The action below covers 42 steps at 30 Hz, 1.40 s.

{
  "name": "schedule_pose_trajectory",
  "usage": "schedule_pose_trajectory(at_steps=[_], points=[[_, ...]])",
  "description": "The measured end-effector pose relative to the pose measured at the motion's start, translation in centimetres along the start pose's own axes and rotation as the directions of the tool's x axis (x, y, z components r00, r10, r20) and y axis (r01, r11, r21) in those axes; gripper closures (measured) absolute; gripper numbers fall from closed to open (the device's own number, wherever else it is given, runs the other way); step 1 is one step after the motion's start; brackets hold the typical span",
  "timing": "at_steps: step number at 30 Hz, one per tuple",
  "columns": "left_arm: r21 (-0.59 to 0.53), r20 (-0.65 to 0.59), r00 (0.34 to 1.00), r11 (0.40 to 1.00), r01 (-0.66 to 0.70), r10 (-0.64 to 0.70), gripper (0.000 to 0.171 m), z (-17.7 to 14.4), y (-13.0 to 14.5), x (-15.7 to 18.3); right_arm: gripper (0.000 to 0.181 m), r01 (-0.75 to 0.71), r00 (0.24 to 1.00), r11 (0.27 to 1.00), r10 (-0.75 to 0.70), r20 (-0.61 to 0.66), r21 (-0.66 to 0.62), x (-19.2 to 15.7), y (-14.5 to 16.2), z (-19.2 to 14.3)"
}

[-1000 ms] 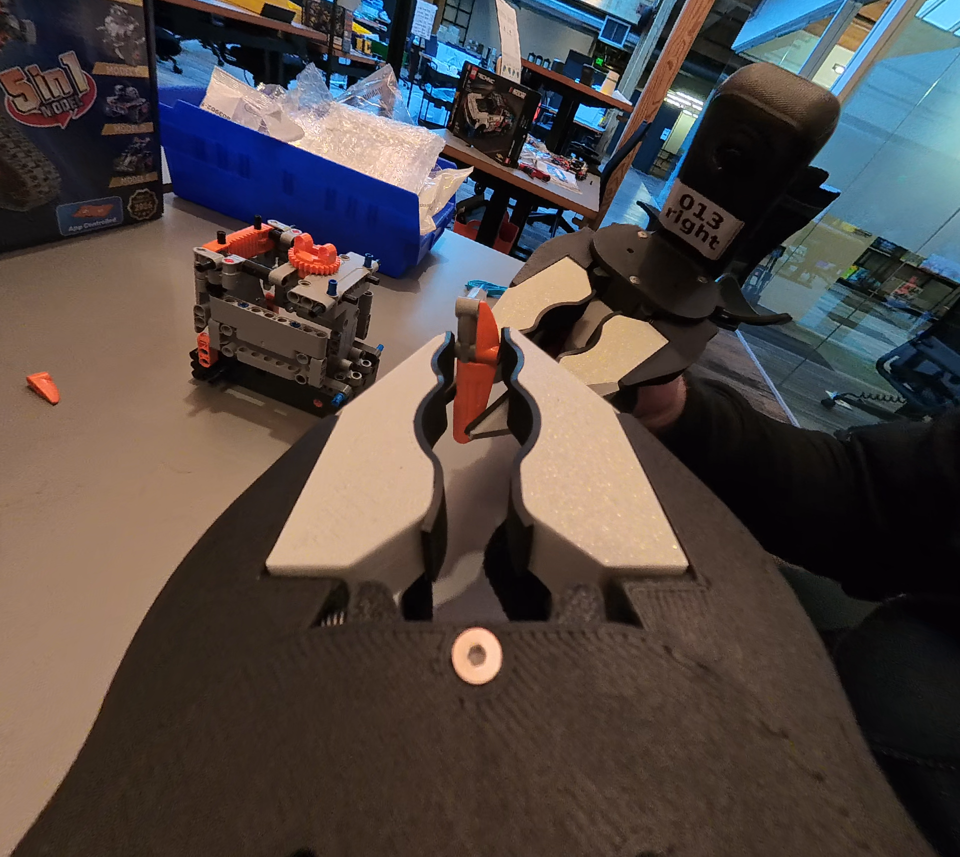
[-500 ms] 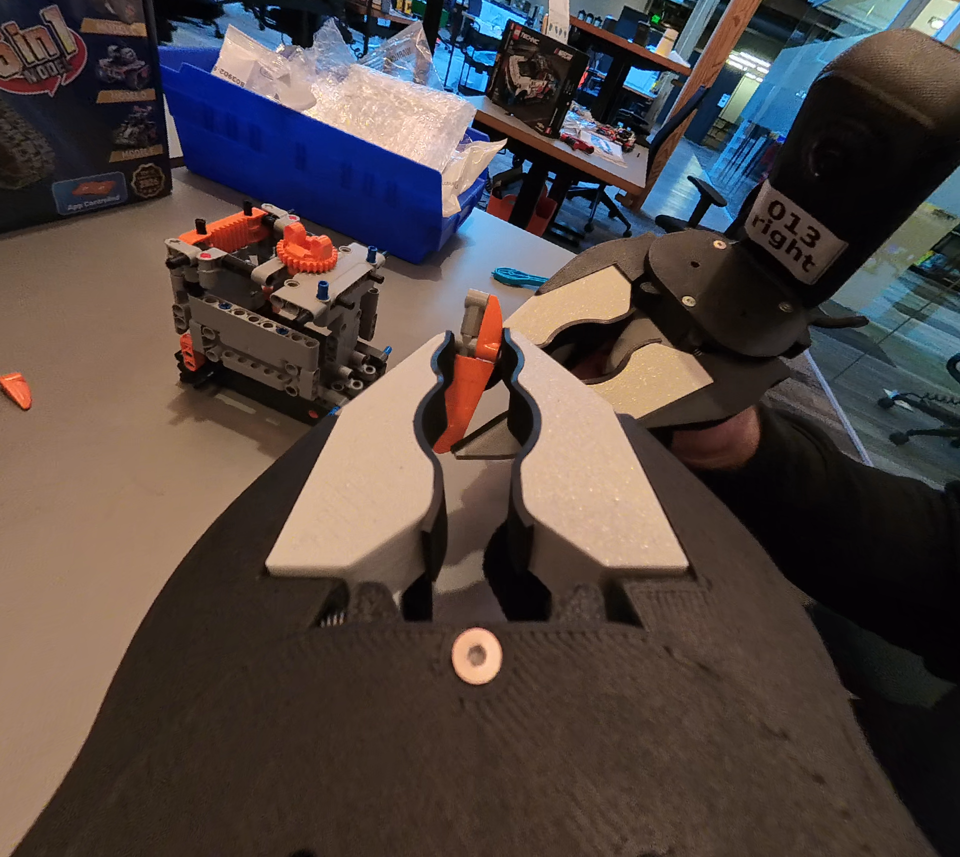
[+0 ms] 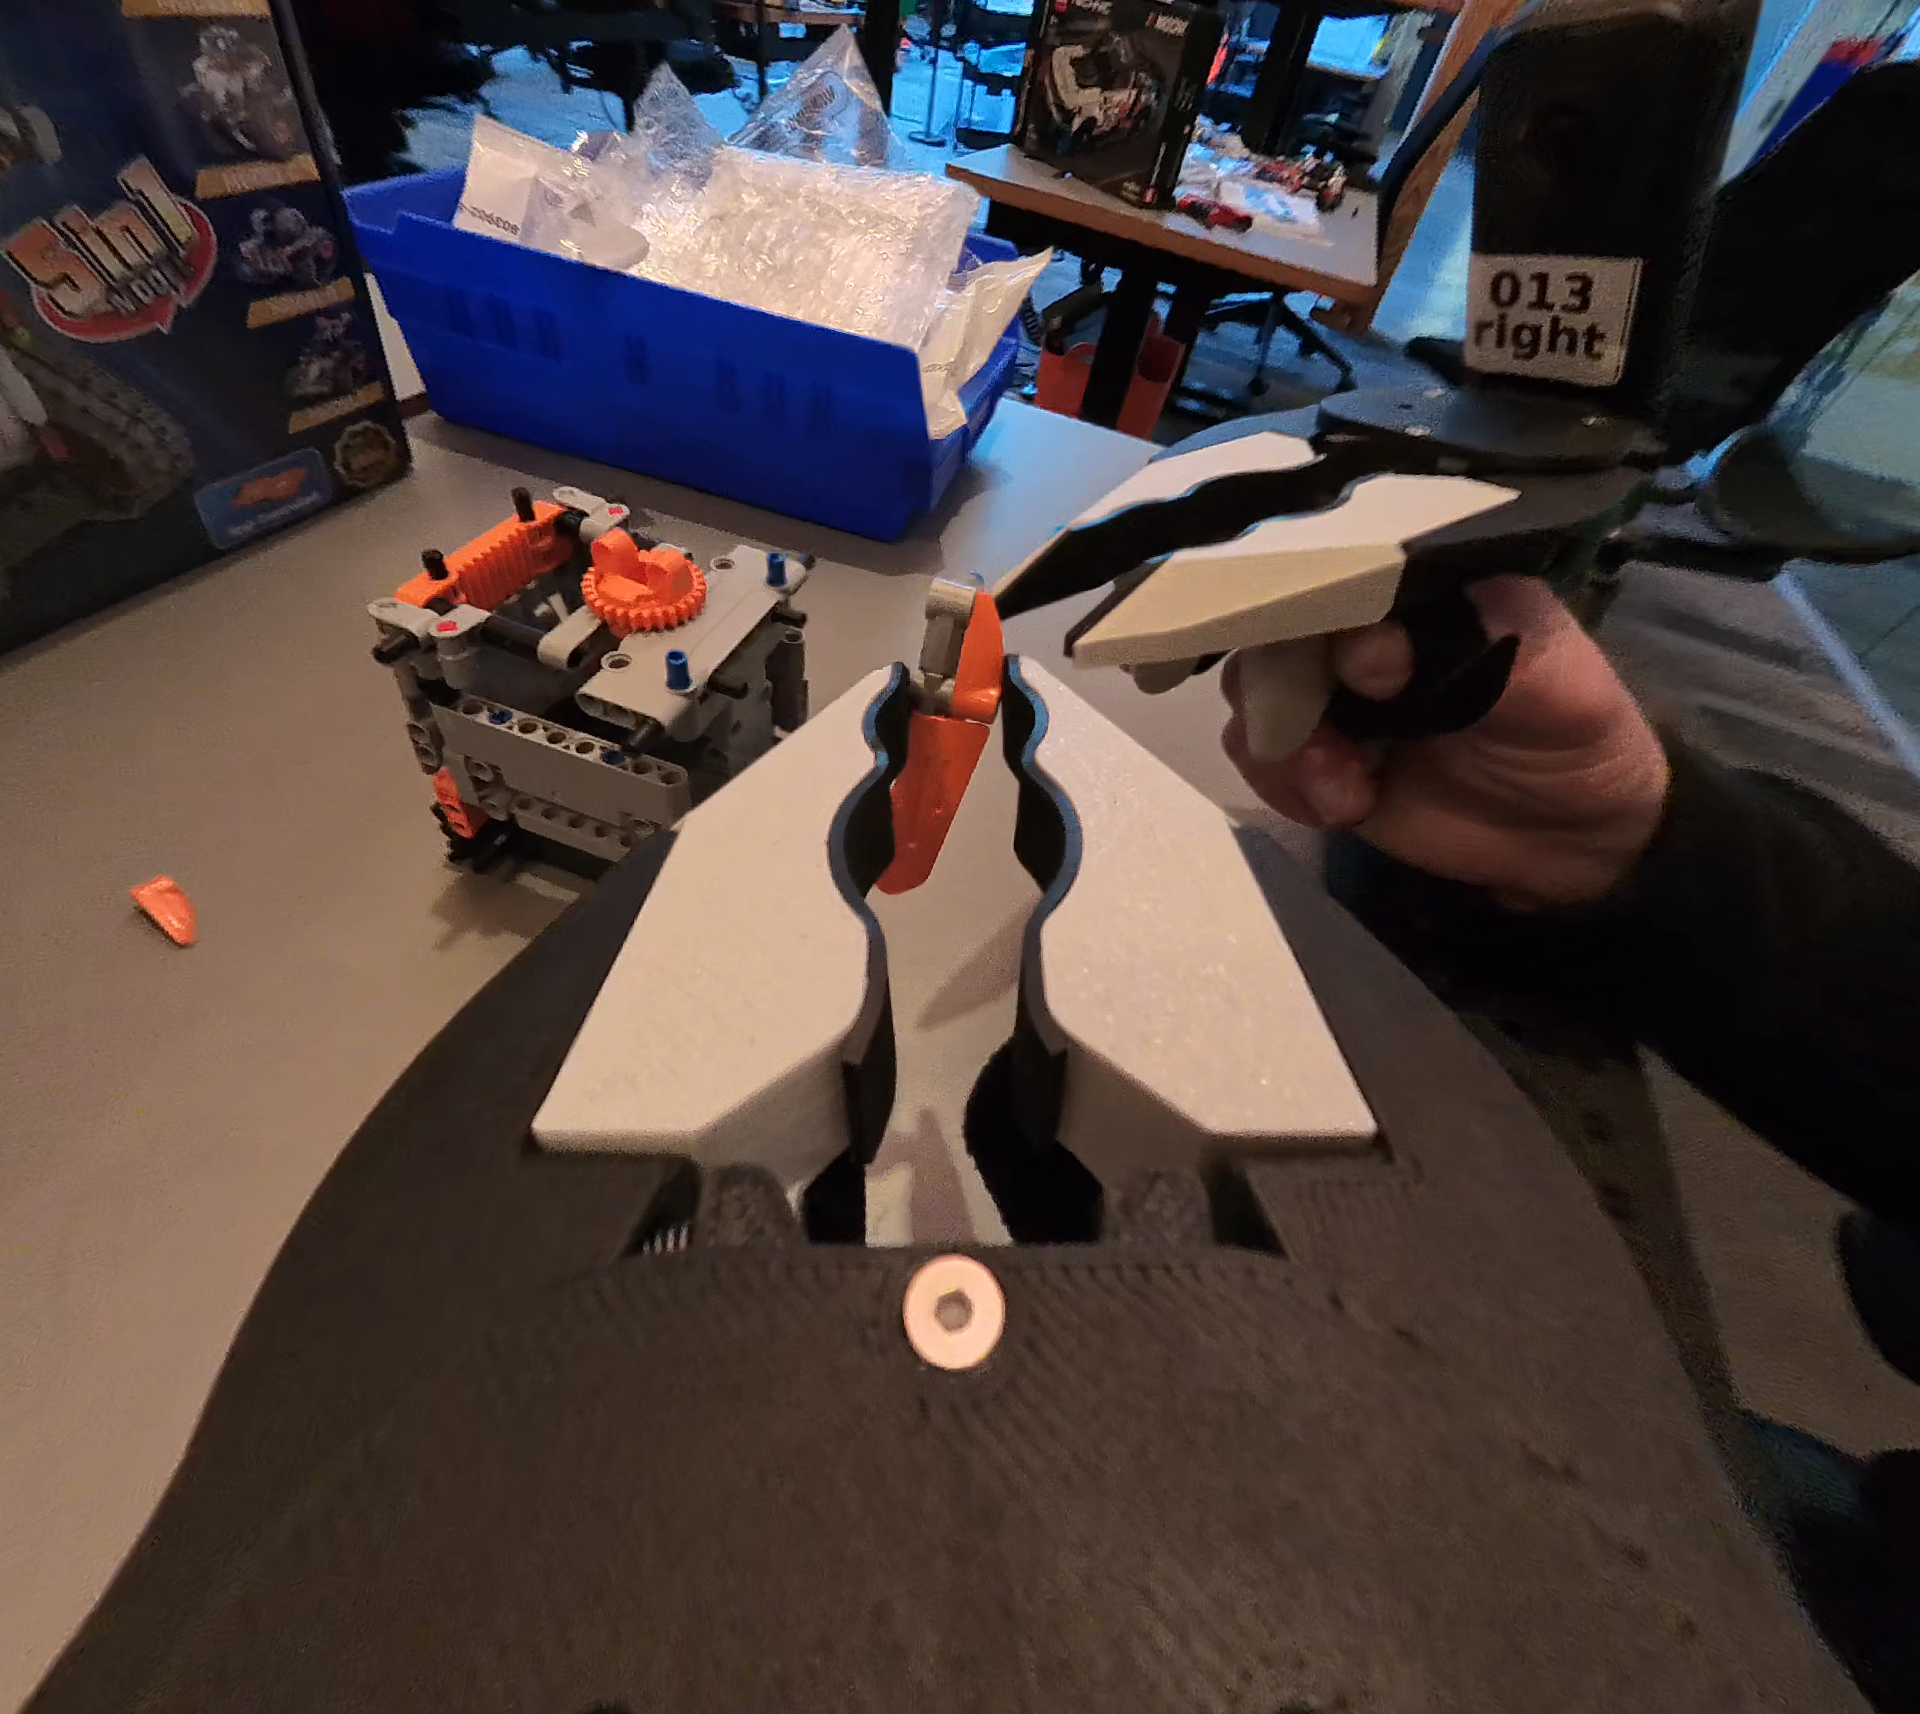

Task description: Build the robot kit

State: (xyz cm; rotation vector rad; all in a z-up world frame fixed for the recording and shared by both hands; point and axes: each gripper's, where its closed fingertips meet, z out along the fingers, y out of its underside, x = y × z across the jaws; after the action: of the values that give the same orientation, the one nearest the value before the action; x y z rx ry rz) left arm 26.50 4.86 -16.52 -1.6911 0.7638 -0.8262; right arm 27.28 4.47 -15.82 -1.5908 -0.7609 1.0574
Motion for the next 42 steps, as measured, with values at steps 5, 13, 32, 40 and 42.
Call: schedule_pose_trajectory(at_steps=[5,13,32,40,42], points=[[-0.044,0.041,0.988,0.988,-0.146,0.148,0.156,0.9,-0.1,0.7,0.155,-0.111,0.993,0.991,0.107,0.056,0.078,0.1,-0.9,-0.4],[-0.133,0.146,0.926,0.935,-0.329,0.347,0.156,1.9,0.1,0.6,0.158,-0.160,0.987,0.985,0.158,0.038,0.065,0.9,-0.5,-0.6],[-0.257,0.217,0.824,0.845,-0.469,0.524,0.156,3.8,0.5,0.0,0.172,-0.240,0.971,0.968,0.240,0.012,0.069,2.2,-0.1,-0.8],[-0.261,0.184,0.833,0.843,-0.470,0.522,0.156,4.4,1.1,0.2,0.179,-0.228,0.973,0.972,0.229,-0.009,0.054,3.1,0.0,-0.9],[-0.241,0.143,0.860,0.860,-0.450,0.490,0.152,4.4,1.1,0.4,0.179,-0.224,0.974,0.973,0.225,-0.011,0.057,3.3,-0.1,-0.9]])
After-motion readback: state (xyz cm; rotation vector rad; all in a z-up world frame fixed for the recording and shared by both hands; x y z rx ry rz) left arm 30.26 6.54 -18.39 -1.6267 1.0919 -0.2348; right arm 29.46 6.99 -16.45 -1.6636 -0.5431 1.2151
